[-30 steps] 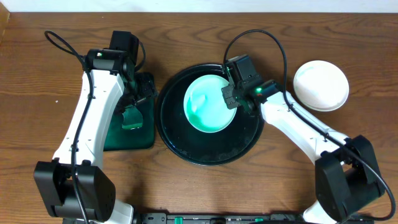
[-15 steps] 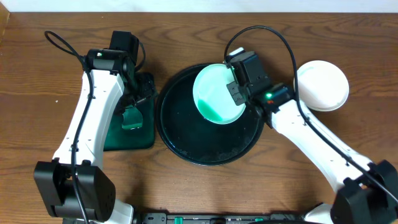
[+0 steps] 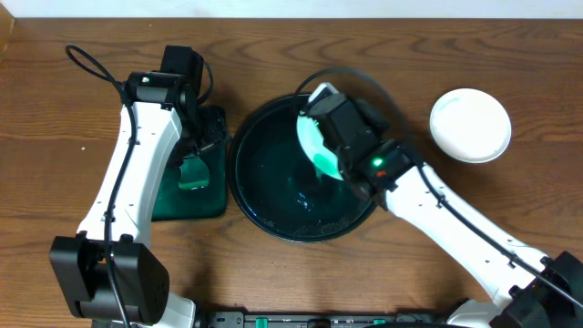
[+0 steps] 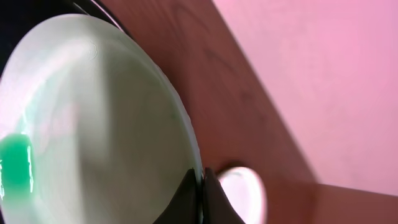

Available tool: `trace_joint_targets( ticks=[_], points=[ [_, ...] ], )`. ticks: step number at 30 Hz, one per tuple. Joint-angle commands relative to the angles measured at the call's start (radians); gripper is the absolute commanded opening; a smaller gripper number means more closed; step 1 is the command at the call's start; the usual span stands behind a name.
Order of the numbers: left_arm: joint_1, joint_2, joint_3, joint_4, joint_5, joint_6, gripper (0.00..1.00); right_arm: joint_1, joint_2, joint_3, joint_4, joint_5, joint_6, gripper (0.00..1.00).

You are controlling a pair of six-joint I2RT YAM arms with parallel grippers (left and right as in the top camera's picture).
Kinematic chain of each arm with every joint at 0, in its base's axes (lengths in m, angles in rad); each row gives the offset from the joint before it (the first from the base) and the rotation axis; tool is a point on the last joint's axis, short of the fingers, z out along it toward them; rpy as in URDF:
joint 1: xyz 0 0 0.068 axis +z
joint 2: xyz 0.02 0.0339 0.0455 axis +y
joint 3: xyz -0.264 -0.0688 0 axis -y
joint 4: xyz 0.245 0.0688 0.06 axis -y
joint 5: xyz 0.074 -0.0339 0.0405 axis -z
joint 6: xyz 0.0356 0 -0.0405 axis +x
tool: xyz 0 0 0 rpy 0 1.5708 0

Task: Clean dirty plates on tray and stack at the side
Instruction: 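Lift and tilt the green plate upright with the right gripper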

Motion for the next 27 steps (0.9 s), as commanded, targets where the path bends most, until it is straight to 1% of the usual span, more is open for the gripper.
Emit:
trace_joint_targets(
  ticks=[1,12,17,19,23,27],
  points=[
    [0.000,0.002,0.003,-0.003,-0.005,0.013,0.82,0.061,-0.025,0.002,0.004,0.261,-0.154,0.01],
    [0.000,0.002,0.003,-0.003,-0.005,0.014,0.82,0.219,-0.025,0.002,0.008,0.594,-0.281,0.01],
    [0.000,0.002,0.003,-0.003,-0.005,0.014,0.82,0.271,-0.025,0.002,0.007,0.680,-0.291,0.01],
    [0.000,0.002,0.003,-0.003,-0.005,0.014,0.82,0.297,-0.025,0.002,0.007,0.747,-0.315,0.01],
    [0.000,0.002,0.003,-0.003,-0.005,0.014,0.82,0.324,-0.025,0.002,0.008,0.803,-0.356,0.01],
    [0.000,0.002,0.003,-0.003,-0.005,0.014,0.82,0.357,-0.025,0.002,0.049,0.859,-0.386,0.01]
  ],
)
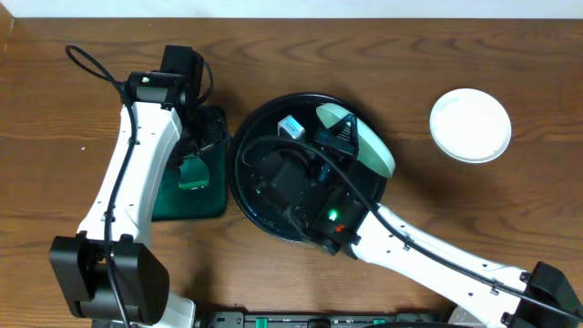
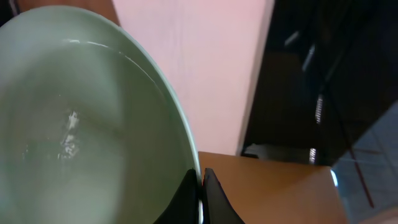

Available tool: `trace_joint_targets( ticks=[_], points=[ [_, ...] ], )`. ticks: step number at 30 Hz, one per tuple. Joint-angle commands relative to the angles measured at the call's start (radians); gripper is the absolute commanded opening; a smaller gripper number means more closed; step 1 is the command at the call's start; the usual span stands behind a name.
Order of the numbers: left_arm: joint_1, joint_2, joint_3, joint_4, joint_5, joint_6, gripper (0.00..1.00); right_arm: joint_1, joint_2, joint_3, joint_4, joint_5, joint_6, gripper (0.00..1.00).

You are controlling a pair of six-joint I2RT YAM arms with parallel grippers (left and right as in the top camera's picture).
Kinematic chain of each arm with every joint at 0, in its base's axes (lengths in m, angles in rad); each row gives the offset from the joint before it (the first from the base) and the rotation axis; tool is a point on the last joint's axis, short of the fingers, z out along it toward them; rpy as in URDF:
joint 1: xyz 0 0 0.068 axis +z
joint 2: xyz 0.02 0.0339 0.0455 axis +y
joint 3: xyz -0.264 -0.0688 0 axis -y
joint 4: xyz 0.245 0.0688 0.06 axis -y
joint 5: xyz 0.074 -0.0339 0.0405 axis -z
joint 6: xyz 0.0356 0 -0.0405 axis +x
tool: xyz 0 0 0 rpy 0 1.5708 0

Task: Clean dirty plates on tray and stack at the side
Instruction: 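Lift and tilt the green plate upright with the right gripper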

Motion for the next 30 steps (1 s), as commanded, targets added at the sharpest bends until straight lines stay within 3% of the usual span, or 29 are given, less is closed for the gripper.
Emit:
trace_joint_targets(
  ticks=[1,4,8,11,14,17,19,22,24,27,30],
  points=[
    [0.000,0.002,0.003,-0.003,-0.005,0.013,0.82,0.040,-0.025,0.002,0.030,0.119,-0.048,0.01],
    [0.000,0.002,0.003,-0.003,-0.005,0.013,0.82,0.038,-0.023,0.002,0.031,0.018,0.002,0.01],
    [0.000,0.002,0.003,-0.003,-0.005,0.013,0.82,0.068,-0.011,0.002,0.037,0.141,-0.056,0.01],
    [0.000,0.002,0.003,-0.003,-0.005,0.013,0.82,0.053,-0.010,0.002,0.037,0.027,-0.018,0.01],
    [0.000,0.002,0.003,-0.003,-0.005,0.013,0.82,0.071,0.000,0.002,0.061,0.169,-0.069,0.01],
    [0.000,0.002,0.003,-0.003,-0.005,0.013,0.82,0.048,-0.010,0.002,0.065,0.051,-0.030,0.01],
    [0.000,0.002,0.003,-0.003,-0.005,0.013,0.82,0.061,-0.006,0.002,0.096,0.145,-0.087,0.01],
    [0.000,0.002,0.003,-0.003,-0.005,0.013,0.82,0.044,-0.011,0.002,0.096,0.016,-0.053,0.01],
    [0.000,0.002,0.003,-0.003,-0.005,0.013,0.82,0.049,-0.005,0.002,0.112,0.126,-0.098,0.01],
    [0.000,0.002,0.003,-0.003,-0.005,0.013,0.82,0.041,-0.012,0.002,0.103,0.020,-0.051,0.01],
    [0.000,0.002,0.003,-0.003,-0.005,0.013,0.82,0.045,-0.011,0.002,0.122,0.130,-0.098,0.01]
  ],
)
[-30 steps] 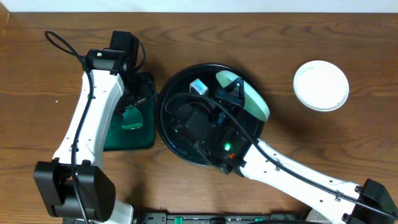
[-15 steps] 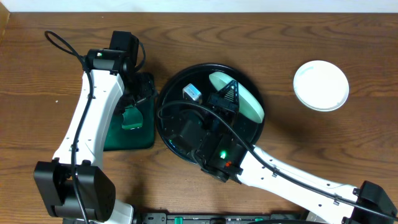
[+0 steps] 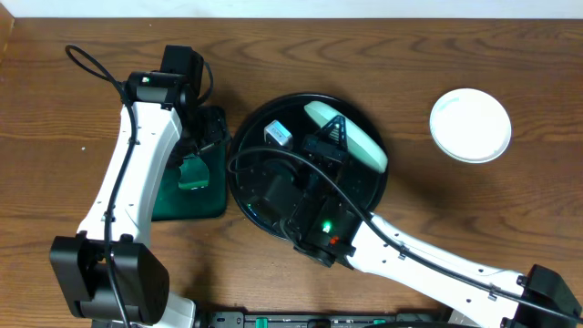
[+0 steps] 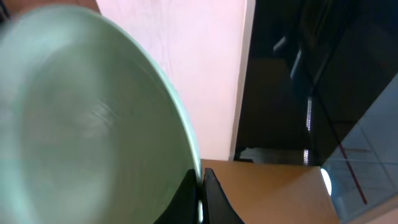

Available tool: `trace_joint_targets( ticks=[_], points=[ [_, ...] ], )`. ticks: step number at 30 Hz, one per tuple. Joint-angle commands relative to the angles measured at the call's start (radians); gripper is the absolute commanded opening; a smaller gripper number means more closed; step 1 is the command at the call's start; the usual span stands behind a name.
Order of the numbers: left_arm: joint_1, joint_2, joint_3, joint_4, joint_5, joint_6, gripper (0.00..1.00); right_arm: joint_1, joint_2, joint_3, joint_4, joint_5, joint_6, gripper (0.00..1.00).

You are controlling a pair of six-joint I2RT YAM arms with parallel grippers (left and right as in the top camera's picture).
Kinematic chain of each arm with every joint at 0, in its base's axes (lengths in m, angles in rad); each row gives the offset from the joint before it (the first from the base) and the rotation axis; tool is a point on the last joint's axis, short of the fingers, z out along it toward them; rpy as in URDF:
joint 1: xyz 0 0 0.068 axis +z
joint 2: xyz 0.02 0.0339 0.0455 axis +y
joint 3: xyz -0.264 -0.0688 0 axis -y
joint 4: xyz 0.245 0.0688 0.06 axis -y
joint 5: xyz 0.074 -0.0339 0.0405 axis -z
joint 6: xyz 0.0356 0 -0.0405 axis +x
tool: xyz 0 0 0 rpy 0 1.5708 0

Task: Clean dirty plates on tray and stack at the side
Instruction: 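Lift and tilt the green plate upright with the right gripper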

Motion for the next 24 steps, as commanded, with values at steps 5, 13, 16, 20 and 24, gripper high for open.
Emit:
trace_joint_targets(
  ticks=[5,13,16,20,24],
  points=[
    [0.000,0.002,0.003,-0.003,-0.005,0.014,0.82,-0.007,-0.015,0.002,0.005,0.054,-0.013,0.01],
    [0.000,0.002,0.003,-0.003,-0.005,0.014,0.82,-0.006,-0.030,0.002,0.006,0.058,-0.012,0.01],
    [0.000,0.002,0.003,-0.003,-0.005,0.014,0.82,-0.045,-0.023,0.002,-0.033,-0.042,0.009,0.01],
    [0.000,0.002,0.003,-0.003,-0.005,0.014,0.82,-0.031,-0.027,0.002,-0.027,-0.026,0.033,0.01],
    [0.000,0.002,0.003,-0.003,-0.005,0.014,0.82,-0.006,-0.031,0.002,0.041,0.130,-0.058,0.01]
  ],
)
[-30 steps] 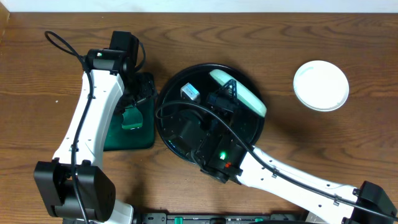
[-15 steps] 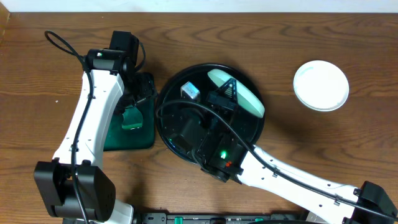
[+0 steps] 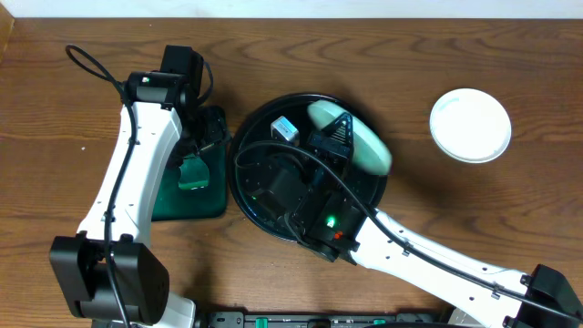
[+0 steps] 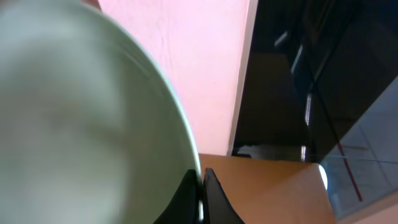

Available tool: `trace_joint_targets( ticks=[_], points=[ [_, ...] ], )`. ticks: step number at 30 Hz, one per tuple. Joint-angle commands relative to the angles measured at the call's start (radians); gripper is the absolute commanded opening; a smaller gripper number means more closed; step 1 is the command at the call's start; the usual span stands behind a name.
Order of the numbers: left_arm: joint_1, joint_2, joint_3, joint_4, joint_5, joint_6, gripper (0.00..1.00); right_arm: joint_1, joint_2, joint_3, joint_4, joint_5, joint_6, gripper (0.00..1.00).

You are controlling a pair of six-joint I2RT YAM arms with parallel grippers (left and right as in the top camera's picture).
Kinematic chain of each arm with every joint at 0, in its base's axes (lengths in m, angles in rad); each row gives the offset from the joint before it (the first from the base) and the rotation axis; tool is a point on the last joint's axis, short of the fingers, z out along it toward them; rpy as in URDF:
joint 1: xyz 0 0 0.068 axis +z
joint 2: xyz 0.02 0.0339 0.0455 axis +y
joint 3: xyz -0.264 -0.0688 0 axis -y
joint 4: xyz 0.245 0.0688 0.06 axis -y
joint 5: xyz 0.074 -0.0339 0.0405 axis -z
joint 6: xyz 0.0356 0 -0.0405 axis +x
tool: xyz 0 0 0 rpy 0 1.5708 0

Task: Clean dirty plates on tray and stack at the side
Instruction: 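Lift and tilt the green plate upright with the right gripper, then carry the green plate right and stack it on the white plates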

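Note:
A pale green plate (image 3: pixel 357 144) is held tilted over the right part of the round black basin (image 3: pixel 250 196), and it looks blurred. My right gripper (image 4: pixel 200 186) is shut on the plate's rim (image 4: pixel 186 146), one finger on each face. In the right wrist view the plate (image 4: pixel 81 124) fills the left half. A clean white plate (image 3: pixel 470 125) lies on the table at the right. My left gripper (image 3: pixel 202 137) hangs over a dark green mat (image 3: pixel 173 202) with a green sponge-like piece (image 3: pixel 191 171); its jaws are hidden under the wrist.
The right arm (image 3: pixel 428 260) crosses the table from the lower right corner to the basin. The left arm (image 3: pixel 127 173) runs along the left side. A black cable (image 3: pixel 91 66) loops at the back left. Bare wooden table (image 3: pixel 455 200) lies around the white plate.
The green plate, still gripped by its rim, has shifted slightly right over the basin and now shows motion blur. The right wrist has turned a little. The left arm has not moved.
At first the right gripper held the green plate tilted over the basin's middle, a green patch on its face. Then the arm lay across the basin with the plate at the basin's right rim, droplets on it. It has stayed there since, shifting slightly.

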Motion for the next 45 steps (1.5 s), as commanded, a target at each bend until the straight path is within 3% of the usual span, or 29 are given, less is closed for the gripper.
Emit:
trace_joint_targets(
  ticks=[1,2,5,8,10,13,16,20,22,26,34,45],
  points=[
    [0.000,0.002,0.003,-0.003,-0.005,0.014,0.82,0.022,-0.032,0.003,0.070,0.045,0.003,0.01],
    [0.000,0.002,0.003,-0.003,-0.005,0.014,0.82,0.014,-0.036,0.003,0.053,-0.050,0.028,0.01],
    [0.000,0.002,0.003,-0.003,-0.005,0.014,0.82,0.029,-0.035,0.003,0.094,0.077,-0.059,0.01],
    [0.000,0.002,0.003,-0.003,-0.005,0.014,0.82,0.029,-0.043,0.003,0.101,-0.019,-0.029,0.01],
    [0.000,0.002,0.003,-0.003,-0.005,0.014,0.82,0.040,-0.043,0.003,0.133,0.086,-0.097,0.01],
    [0.000,0.002,0.003,-0.003,-0.005,0.014,0.82,0.032,-0.051,0.003,0.133,-0.023,-0.036,0.01],
    [0.000,0.002,0.003,-0.003,-0.005,0.014,0.82,0.047,-0.050,0.003,0.191,0.088,-0.099,0.01],
    [0.000,0.002,0.003,-0.003,-0.005,0.014,0.82,0.010,-0.045,0.003,0.102,-0.069,0.029,0.01],
    [0.000,0.002,0.003,-0.003,-0.005,0.014,0.82,-0.020,-0.042,0.003,0.031,-0.122,0.175,0.01],
    [0.000,0.002,0.003,-0.003,-0.005,0.014,0.82,-0.098,-0.042,0.003,-0.179,-0.423,0.539,0.01],
    [0.000,0.002,0.003,-0.003,-0.005,0.014,0.82,-0.269,-0.057,0.006,-0.235,-0.754,1.002,0.01],
    [0.000,0.002,0.003,-0.003,-0.005,0.014,0.82,-0.554,-0.113,0.006,-0.242,-0.777,1.097,0.01]
  ],
)
